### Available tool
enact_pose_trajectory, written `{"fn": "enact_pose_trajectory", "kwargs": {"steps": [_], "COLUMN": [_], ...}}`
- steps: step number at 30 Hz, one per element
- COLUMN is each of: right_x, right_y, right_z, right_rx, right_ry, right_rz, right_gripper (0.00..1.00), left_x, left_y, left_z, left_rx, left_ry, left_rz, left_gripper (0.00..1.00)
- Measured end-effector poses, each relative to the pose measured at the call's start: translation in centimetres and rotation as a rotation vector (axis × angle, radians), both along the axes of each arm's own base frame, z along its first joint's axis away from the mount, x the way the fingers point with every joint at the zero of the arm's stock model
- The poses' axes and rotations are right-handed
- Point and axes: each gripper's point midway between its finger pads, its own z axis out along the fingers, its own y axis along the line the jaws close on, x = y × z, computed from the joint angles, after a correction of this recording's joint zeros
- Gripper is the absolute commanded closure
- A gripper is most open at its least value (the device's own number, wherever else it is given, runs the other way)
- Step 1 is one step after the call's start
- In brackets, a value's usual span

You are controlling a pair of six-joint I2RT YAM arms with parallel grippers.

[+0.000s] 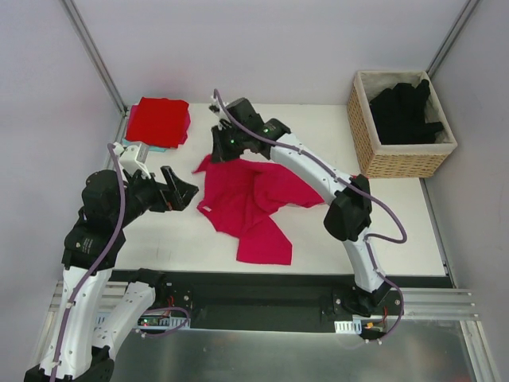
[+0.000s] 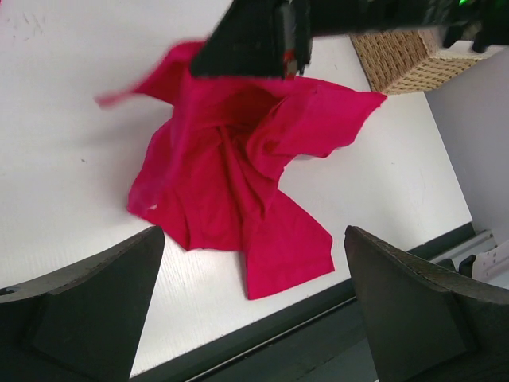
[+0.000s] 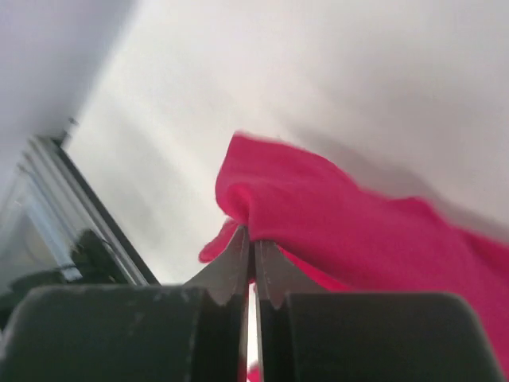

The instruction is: Fold and stack the t-shirts

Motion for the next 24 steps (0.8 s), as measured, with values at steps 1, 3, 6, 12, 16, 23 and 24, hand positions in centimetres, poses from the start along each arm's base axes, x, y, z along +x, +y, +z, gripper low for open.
{"fn": "enact_pose_trajectory", "kwargs": {"steps": [1, 3, 6, 12, 16, 23, 24], "right_x": [0.4, 1.2, 1.4, -0.9, -4.7, -10.1, -10.3], "right_y": [0.8, 2.4, 3.7, 5.3, 6.9, 4.6, 3.4], "right_z": [2.0, 6.8, 12.5, 20.6, 25.5, 37.4, 39.0], "right_rx": [0.048, 0.166, 0.315, 0.541, 0.668, 0.98, 1.003], "right_ry": [-0.042, -0.129, -0.205, -0.292, -0.366, -0.529, -0.554], "right_rz": [0.004, 0.004, 0.003, 0.067, 0.158, 0.218, 0.197], "right_gripper": [0.99, 0.99, 0.99, 0.99, 0.99, 0.99, 0.99], "left_x": [0.0, -0.1, -0.1, -0.4, -0.3, 0.2, 0.3], "left_y": [0.0, 0.0, 0.0, 0.1, 0.0, -0.3, -0.4], "left_z": [0.0, -0.1, -0.1, -0.8, -2.3, -4.3, -4.5], "left_rx": [0.0, -0.001, 0.0, 0.001, 0.005, 0.0, -0.004], "left_ry": [-0.001, -0.001, -0.002, 0.007, 0.044, 0.109, 0.117], "left_rz": [0.0, 0.0, 0.0, 0.001, 0.001, -0.004, -0.003], "left_gripper": [0.03, 0.03, 0.03, 0.03, 0.03, 0.04, 0.04]}}
